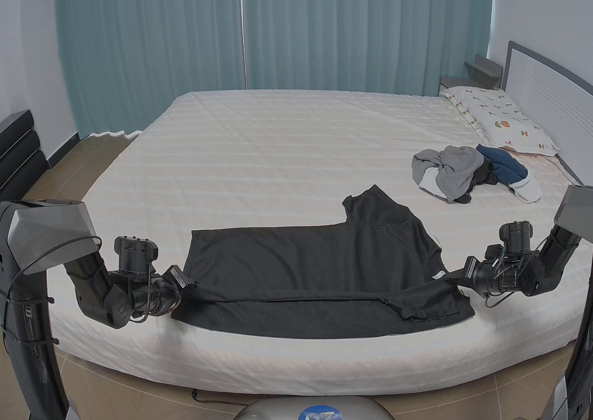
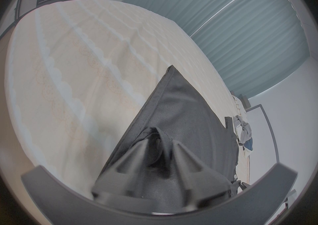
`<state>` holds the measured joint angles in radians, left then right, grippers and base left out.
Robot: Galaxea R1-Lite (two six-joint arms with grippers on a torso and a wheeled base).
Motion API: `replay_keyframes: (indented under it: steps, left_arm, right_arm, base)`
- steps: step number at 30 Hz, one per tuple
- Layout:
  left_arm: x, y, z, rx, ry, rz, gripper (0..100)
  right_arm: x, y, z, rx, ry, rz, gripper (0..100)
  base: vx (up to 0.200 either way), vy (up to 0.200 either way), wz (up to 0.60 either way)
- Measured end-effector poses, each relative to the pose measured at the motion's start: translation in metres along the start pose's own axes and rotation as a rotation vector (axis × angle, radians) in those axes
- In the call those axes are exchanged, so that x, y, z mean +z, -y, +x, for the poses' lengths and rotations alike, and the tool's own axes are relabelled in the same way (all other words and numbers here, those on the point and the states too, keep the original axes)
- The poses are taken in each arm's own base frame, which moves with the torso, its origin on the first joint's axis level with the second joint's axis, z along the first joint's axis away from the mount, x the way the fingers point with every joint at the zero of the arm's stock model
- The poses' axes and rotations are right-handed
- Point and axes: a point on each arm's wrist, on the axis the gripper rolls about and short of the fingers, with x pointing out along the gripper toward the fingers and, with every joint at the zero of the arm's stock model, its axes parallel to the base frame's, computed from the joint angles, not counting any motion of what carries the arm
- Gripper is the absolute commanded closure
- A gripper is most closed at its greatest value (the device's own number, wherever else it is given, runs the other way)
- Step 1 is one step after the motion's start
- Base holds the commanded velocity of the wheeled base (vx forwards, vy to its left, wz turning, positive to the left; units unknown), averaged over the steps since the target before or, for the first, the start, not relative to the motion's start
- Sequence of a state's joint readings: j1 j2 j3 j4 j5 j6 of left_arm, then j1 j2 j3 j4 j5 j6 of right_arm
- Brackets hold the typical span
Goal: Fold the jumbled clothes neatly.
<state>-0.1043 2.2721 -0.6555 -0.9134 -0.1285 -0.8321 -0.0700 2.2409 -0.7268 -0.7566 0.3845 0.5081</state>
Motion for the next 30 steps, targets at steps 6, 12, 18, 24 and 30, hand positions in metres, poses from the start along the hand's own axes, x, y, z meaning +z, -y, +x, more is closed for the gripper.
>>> replay_keyframes:
  steps: [6,12,18,24,30]
  left_arm:
    - [0.001,0.001,0.001,-0.004,0.004,-0.008,0]
    - [0.003,0.002,-0.001,-0.009,0.012,-0.061,0]
    - [0.019,0.009,-0.017,-0.055,0.056,-0.140,0]
    - [0.026,0.018,-0.039,-0.083,0.068,-0.158,0]
    - [0.008,0.030,-0.047,-0.100,-0.093,-0.139,0]
  right_arm:
    - [-0.003,0.000,0.000,-0.001,-0.005,0.025,0]
    - [-0.003,-0.002,-0.009,0.017,0.035,0.040,0]
    - [-0.007,-0.004,-0.018,0.032,0.050,0.167,0]
    - [-0.006,-0.006,-0.022,0.098,0.087,0.268,0]
    - [-0.013,-0.005,-0.021,0.126,0.074,0.293,0]
  base:
    - [0.000,0.000,0.00]
    - [0.000,0.000,0.00]
    - [0.000,0.000,0.00]
    - [0.000,0.000,0.00]
    - [0.000,0.000,0.00]
